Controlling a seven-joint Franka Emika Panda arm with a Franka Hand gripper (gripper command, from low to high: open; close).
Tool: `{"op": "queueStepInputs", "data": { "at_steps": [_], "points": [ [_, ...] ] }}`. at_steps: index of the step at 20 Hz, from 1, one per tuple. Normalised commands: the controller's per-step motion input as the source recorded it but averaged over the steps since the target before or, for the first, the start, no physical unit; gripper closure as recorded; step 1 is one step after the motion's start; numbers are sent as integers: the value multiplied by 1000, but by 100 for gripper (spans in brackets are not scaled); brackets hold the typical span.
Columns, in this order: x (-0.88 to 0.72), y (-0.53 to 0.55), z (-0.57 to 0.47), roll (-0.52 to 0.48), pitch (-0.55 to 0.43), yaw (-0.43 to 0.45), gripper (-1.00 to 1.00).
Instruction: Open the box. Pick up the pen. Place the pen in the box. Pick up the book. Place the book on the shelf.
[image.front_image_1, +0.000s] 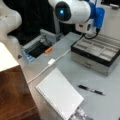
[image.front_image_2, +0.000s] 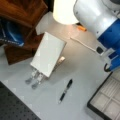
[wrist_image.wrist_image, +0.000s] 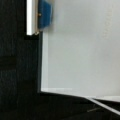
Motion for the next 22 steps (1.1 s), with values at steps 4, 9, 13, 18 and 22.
{"op": "queueStepInputs", "data": {
  "at_steps": [4, 9, 13, 18, 22],
  "points": [
    [41, -508, 52, -262, 82, 179, -100],
    [58, -352, 91, -317, 92, 207, -100],
    [80, -238, 175, -404, 107, 254, -100],
    [140, -238, 196, -565, 111, 255, -100],
    [197, -233, 130, -654, 112, 221, -100]
  ]
}}
